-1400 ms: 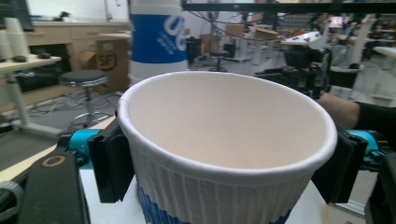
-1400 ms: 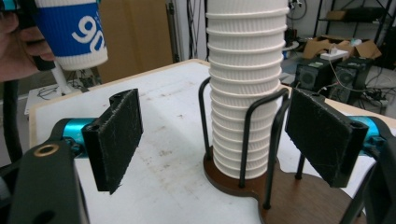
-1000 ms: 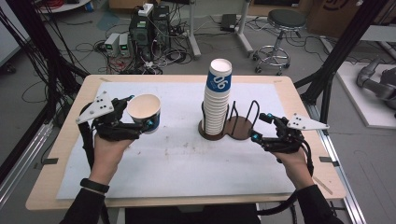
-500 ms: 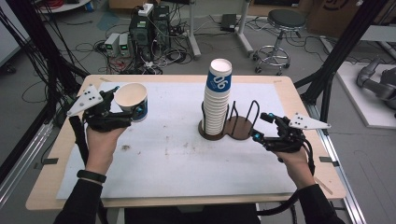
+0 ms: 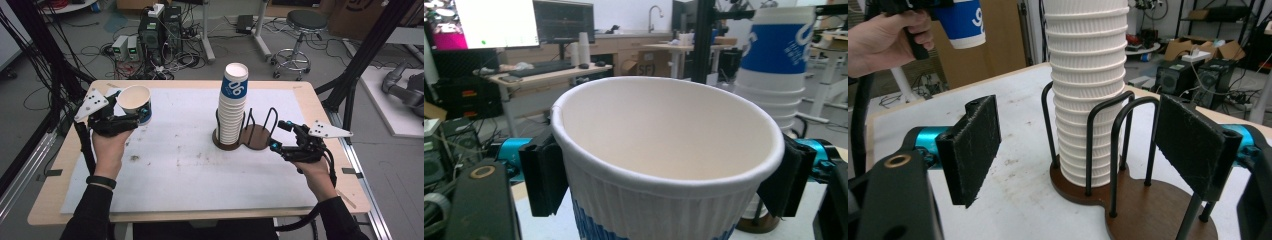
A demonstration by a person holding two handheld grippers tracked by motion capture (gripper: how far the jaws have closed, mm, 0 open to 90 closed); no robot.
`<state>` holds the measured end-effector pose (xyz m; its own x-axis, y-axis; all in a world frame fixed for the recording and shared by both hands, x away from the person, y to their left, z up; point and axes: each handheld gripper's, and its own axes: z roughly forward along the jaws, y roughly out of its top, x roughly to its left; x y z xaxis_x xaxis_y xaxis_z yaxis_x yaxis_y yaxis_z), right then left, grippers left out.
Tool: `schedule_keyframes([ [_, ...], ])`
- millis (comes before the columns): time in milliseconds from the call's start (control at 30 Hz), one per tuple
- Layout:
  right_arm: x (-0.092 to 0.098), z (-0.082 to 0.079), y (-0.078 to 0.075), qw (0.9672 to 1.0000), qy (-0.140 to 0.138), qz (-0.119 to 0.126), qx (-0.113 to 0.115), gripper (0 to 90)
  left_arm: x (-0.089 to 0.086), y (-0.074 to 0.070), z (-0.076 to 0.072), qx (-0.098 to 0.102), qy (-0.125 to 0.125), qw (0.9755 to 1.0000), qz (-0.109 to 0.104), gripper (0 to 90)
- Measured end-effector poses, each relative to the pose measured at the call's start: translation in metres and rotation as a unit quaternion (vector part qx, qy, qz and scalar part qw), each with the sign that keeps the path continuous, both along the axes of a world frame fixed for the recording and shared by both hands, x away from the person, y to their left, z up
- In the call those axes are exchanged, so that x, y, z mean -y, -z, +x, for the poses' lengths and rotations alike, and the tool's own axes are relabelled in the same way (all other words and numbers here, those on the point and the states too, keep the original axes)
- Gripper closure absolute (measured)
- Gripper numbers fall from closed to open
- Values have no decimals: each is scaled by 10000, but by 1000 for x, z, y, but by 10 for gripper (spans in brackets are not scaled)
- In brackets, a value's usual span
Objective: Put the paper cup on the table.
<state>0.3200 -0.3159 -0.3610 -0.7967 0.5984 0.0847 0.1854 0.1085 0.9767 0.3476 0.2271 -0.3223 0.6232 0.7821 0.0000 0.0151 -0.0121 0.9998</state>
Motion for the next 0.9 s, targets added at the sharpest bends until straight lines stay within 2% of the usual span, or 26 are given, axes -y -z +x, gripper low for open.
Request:
schedule_keyframes([
  [267,2,1,0,10000,48,-10,-7,195,-9,23,7,-212,-180,9996,-50,215],
  [400,2,1,0,10000,44,-6,-9,195,-10,32,10,-323,-228,9992,-10,215],
  [533,1,0,1,10000,35,-35,-36,195,-12,47,16,-532,-297,9981,22,216],
  [800,2,0,1,10000,55,-42,-28,195,-15,72,27,-746,-377,9963,-189,215],
  [900,2,0,2,10000,66,-47,-58,195,-16,79,33,-892,-370,9952,-155,215],
])
